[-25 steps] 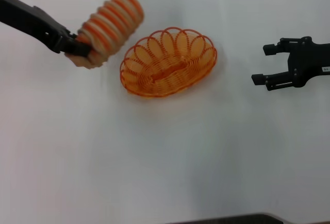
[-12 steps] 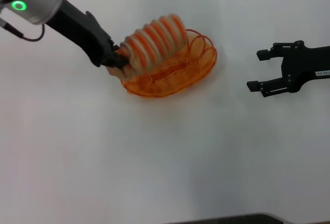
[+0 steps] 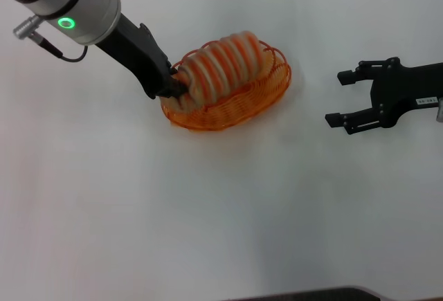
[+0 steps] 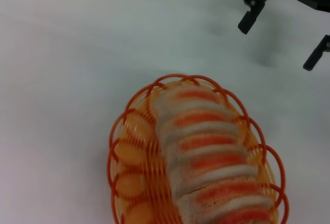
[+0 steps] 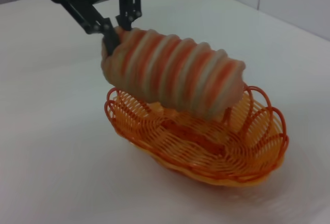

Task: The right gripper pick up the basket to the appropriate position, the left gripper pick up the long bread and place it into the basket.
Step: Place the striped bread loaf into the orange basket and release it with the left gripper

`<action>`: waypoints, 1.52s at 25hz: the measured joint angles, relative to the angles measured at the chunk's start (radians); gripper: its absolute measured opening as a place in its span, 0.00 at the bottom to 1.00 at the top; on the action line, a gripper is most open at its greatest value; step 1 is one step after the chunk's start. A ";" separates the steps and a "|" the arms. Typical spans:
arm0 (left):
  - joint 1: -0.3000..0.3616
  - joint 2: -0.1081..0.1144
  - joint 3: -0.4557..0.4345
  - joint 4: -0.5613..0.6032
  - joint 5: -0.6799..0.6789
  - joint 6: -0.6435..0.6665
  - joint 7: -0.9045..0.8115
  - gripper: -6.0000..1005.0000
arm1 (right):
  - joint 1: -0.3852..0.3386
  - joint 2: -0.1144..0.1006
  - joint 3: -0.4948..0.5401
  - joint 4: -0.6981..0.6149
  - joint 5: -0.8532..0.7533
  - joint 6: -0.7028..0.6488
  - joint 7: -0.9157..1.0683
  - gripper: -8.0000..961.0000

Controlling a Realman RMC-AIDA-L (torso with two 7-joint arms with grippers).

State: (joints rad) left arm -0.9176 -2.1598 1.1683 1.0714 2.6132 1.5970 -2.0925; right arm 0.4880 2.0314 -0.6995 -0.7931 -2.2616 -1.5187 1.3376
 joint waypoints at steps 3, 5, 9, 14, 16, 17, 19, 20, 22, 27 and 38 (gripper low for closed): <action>0.005 -0.002 0.022 -0.006 -0.002 -0.023 0.000 0.17 | 0.003 0.003 0.000 0.000 -0.007 0.001 0.000 0.96; 0.007 -0.003 0.036 -0.008 -0.004 -0.036 0.000 0.17 | 0.005 0.005 0.000 0.000 -0.009 0.003 0.000 0.96; 0.012 -0.007 0.066 -0.009 -0.006 -0.069 -0.001 0.17 | 0.008 0.006 0.000 0.000 -0.010 0.004 0.000 0.96; 0.018 -0.011 0.107 -0.006 -0.014 -0.093 -0.006 0.25 | 0.010 0.006 0.000 0.000 -0.010 0.007 0.003 0.96; 0.020 -0.011 0.113 -0.003 -0.017 -0.106 -0.010 0.29 | 0.010 0.006 0.000 0.000 -0.010 0.009 0.006 0.96; 0.021 -0.011 0.114 -0.002 -0.017 -0.113 -0.014 0.33 | 0.011 0.006 0.000 0.000 -0.010 0.010 0.006 0.96; 0.024 -0.011 0.114 -0.002 -0.018 -0.134 -0.026 0.42 | 0.011 0.006 0.000 0.000 -0.010 0.014 0.006 0.96; 0.027 -0.012 0.114 -0.002 -0.019 -0.143 -0.031 0.46 | 0.011 0.006 0.000 0.000 -0.010 0.016 0.006 0.96; 0.034 -0.011 0.116 -0.001 -0.024 -0.159 -0.036 0.53 | 0.012 0.006 0.000 0.000 -0.010 0.017 0.006 0.96; 0.047 -0.010 0.107 0.011 -0.034 -0.167 -0.043 0.70 | 0.019 0.006 0.003 0.000 -0.010 0.019 0.008 0.96; 0.281 -0.003 -0.073 0.179 -0.295 -0.089 0.063 0.79 | 0.019 0.012 0.043 -0.012 0.019 0.003 0.006 0.96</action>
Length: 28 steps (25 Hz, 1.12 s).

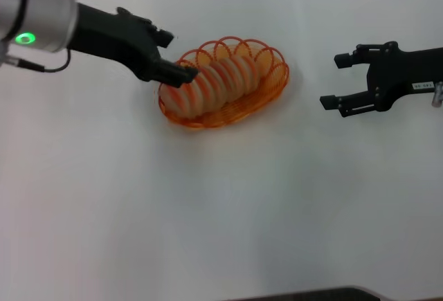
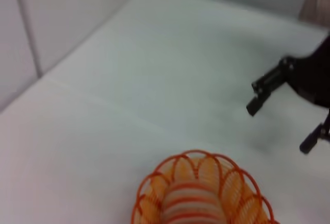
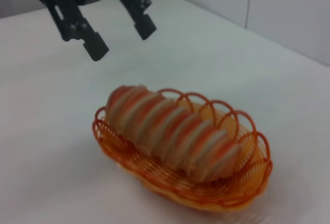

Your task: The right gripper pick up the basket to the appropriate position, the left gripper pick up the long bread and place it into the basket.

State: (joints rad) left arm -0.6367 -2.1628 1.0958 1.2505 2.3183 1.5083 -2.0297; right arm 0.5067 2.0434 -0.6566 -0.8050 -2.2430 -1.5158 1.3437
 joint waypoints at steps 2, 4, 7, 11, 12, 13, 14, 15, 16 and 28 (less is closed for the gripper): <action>0.049 0.000 -0.053 -0.010 -0.062 0.003 0.050 0.78 | -0.005 0.001 0.007 -0.001 0.022 -0.002 -0.004 0.96; 0.101 0.002 -0.112 -0.036 -0.126 0.015 0.113 0.78 | -0.010 0.001 0.013 -0.001 0.053 -0.004 -0.007 0.96; 0.162 0.006 -0.204 -0.090 -0.202 0.061 0.205 0.78 | -0.018 0.003 0.022 -0.001 0.089 -0.004 -0.011 0.96; 0.210 0.010 -0.301 -0.175 -0.238 0.128 0.315 0.78 | -0.024 0.014 0.051 -0.001 0.112 0.000 -0.026 0.96; 0.218 0.012 -0.313 -0.195 -0.241 0.140 0.343 0.78 | -0.026 0.019 0.059 -0.001 0.115 0.001 -0.034 0.96; 0.226 0.014 -0.323 -0.217 -0.242 0.148 0.368 0.78 | -0.028 0.024 0.066 -0.001 0.118 0.001 -0.044 0.96; 0.232 0.015 -0.332 -0.241 -0.244 0.153 0.398 0.78 | -0.030 0.028 0.071 -0.001 0.119 0.002 -0.056 0.96; 0.236 0.016 -0.337 -0.264 -0.245 0.155 0.424 0.78 | -0.032 0.033 0.077 0.000 0.121 0.004 -0.069 0.96; 0.239 0.017 -0.345 -0.288 -0.246 0.156 0.448 0.78 | -0.036 0.037 0.081 0.001 0.121 0.006 -0.083 0.96; 0.242 0.009 -0.408 -0.447 -0.255 0.110 0.627 0.78 | -0.097 0.043 0.088 0.090 0.182 0.007 -0.239 0.96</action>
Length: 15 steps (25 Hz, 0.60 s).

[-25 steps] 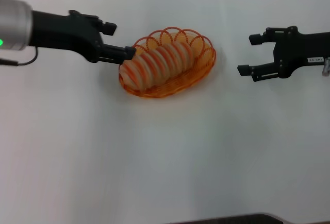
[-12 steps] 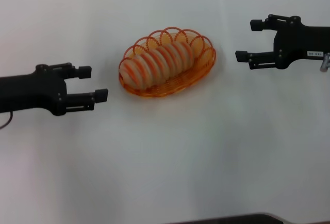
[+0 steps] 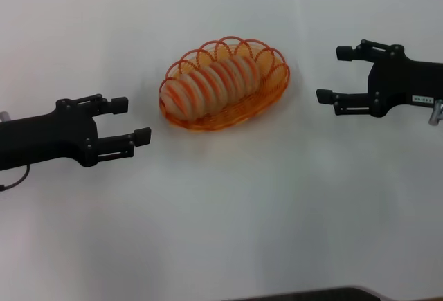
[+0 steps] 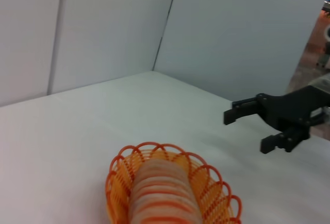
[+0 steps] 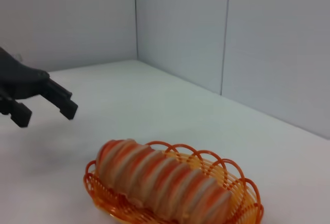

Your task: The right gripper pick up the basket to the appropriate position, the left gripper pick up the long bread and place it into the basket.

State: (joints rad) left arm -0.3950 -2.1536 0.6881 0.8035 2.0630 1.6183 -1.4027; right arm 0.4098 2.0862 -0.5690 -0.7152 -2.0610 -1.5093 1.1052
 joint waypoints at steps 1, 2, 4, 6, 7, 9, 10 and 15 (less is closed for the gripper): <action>0.000 -0.001 0.000 -0.004 0.000 -0.005 0.003 0.78 | -0.008 0.000 0.000 0.014 0.014 0.000 -0.022 0.96; 0.000 -0.002 0.000 -0.011 0.000 -0.014 0.010 0.78 | -0.017 0.000 0.000 0.026 0.030 0.000 -0.045 0.96; 0.000 -0.002 0.000 -0.029 0.001 -0.021 0.024 0.78 | -0.025 0.000 0.000 0.040 0.041 0.001 -0.061 0.96; 0.000 -0.004 -0.002 -0.045 -0.001 -0.028 0.039 0.78 | -0.029 0.000 0.000 0.051 0.046 0.005 -0.066 0.96; 0.000 -0.005 -0.003 -0.053 -0.003 -0.034 0.046 0.78 | -0.032 0.000 0.000 0.058 0.046 0.008 -0.066 0.96; 0.000 -0.007 -0.003 -0.064 -0.004 -0.049 0.056 0.78 | -0.033 0.000 0.000 0.063 0.046 0.010 -0.067 0.96; -0.002 -0.007 -0.003 -0.071 -0.005 -0.056 0.061 0.78 | -0.033 0.000 0.000 0.069 0.046 0.010 -0.067 0.96; -0.006 -0.007 -0.005 -0.100 -0.026 -0.089 0.069 0.78 | -0.036 0.000 0.001 0.084 0.046 0.011 -0.068 0.96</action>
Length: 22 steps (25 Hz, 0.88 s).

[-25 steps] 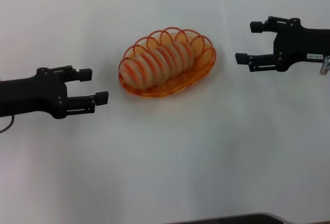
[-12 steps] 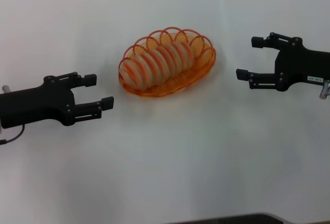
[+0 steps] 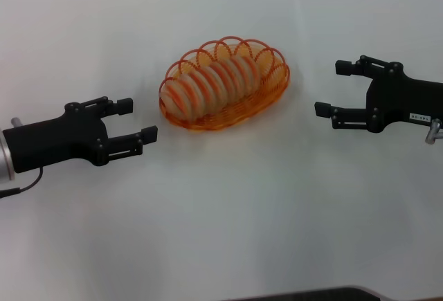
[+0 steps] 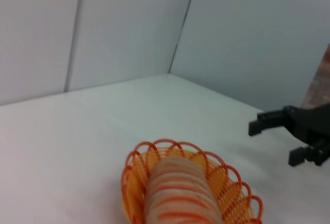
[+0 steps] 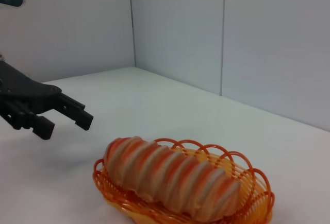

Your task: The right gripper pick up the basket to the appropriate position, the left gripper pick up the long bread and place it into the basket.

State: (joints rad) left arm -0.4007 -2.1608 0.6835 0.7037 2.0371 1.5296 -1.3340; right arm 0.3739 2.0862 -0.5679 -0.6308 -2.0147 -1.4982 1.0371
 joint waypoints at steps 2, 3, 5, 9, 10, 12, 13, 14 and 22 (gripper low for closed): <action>0.003 0.001 0.000 -0.002 -0.015 -0.004 0.002 0.78 | -0.003 0.000 0.000 0.004 0.000 -0.001 0.000 0.96; 0.004 0.001 0.000 -0.001 -0.020 -0.004 0.003 0.78 | -0.004 0.000 0.000 0.006 0.000 -0.002 0.000 0.96; 0.007 0.003 0.000 0.000 -0.025 -0.004 0.006 0.78 | -0.005 0.000 0.000 0.007 0.000 -0.002 0.000 0.96; 0.007 0.004 0.001 0.002 -0.026 -0.006 0.010 0.78 | -0.007 0.000 0.000 0.014 -0.003 0.000 -0.002 0.96; 0.007 0.004 0.001 0.002 -0.026 -0.007 0.011 0.78 | -0.008 0.000 0.000 0.017 -0.003 0.000 -0.005 0.96; 0.008 0.003 0.001 0.002 -0.026 -0.010 0.013 0.78 | -0.009 0.000 0.000 0.021 -0.002 0.000 -0.012 0.96; 0.008 0.003 0.001 0.002 -0.026 -0.013 0.013 0.78 | -0.009 0.000 0.000 0.022 -0.001 0.001 -0.016 0.96; 0.008 0.002 0.001 0.002 -0.026 -0.016 0.013 0.78 | -0.009 0.000 0.000 0.022 -0.001 0.001 -0.017 0.96; 0.010 0.000 0.006 -0.003 -0.021 -0.041 0.015 0.78 | -0.003 0.000 0.000 0.036 -0.001 0.010 -0.019 0.96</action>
State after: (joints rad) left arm -0.3909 -2.1610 0.6892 0.7003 2.0165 1.4889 -1.3186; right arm 0.3705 2.0862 -0.5681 -0.5943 -2.0155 -1.4878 1.0186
